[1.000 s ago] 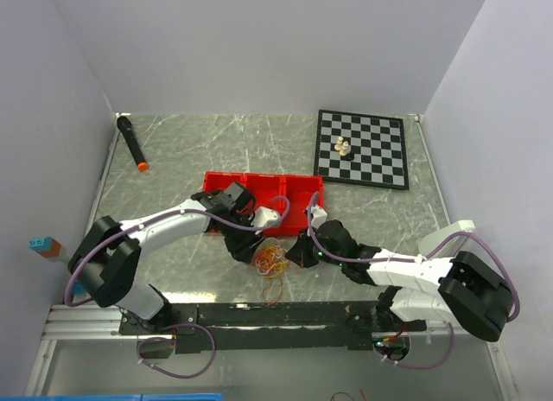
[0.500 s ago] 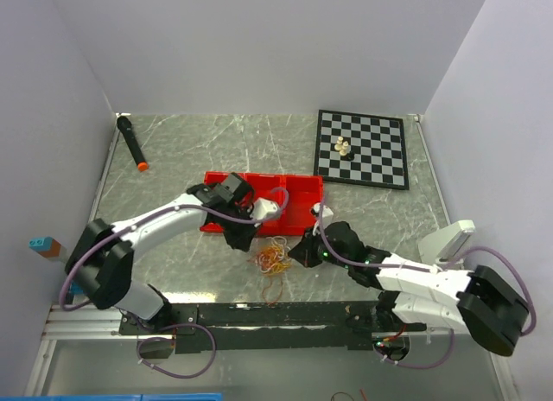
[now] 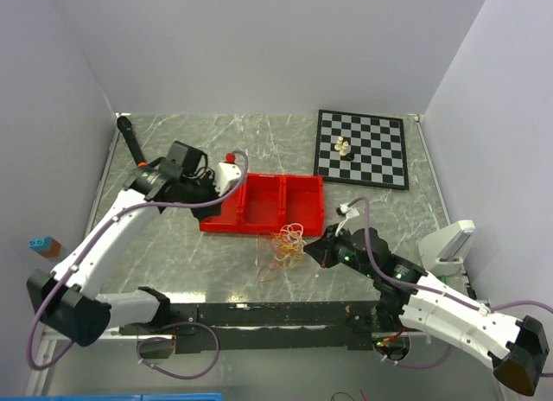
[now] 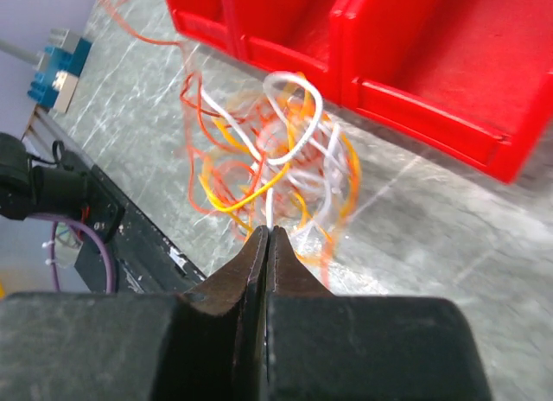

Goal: Untangle the cables

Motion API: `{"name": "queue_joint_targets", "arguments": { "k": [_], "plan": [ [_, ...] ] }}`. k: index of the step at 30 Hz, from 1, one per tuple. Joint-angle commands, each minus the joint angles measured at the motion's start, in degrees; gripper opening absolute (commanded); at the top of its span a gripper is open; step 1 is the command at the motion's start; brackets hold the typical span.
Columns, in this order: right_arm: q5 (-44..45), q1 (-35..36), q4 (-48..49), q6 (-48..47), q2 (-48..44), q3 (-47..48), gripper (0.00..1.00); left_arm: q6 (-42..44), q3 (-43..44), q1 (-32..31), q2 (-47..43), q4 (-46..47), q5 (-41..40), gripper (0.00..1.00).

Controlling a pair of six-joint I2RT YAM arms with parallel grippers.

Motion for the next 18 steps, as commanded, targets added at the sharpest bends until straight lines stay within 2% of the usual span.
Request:
{"name": "queue_joint_targets", "arguments": {
  "k": [1, 7, 15, 18],
  "plan": [
    [4.98, -0.01, -8.75, -0.03, -4.53, 4.15, 0.0, 4.39, 1.33, 2.17, -4.42, -6.35, -1.06, 0.01],
    [11.74, 0.07, -18.06, 3.13, -8.39, 5.47, 0.0, 3.52, -0.69, 8.05, -10.13, -2.67, -7.2, 0.01],
    [16.32, -0.01, -25.97, 5.42, -13.23, 7.05, 0.0, 0.62, 3.52, 26.5, -12.43, 7.52, -9.93, 0.01],
    [18.95, 0.07, -30.89, 8.22, -13.24, 8.1, 0.0, -1.14, 6.68, 34.49, -10.76, 11.21, -7.84, 0.01]
  ]
}}
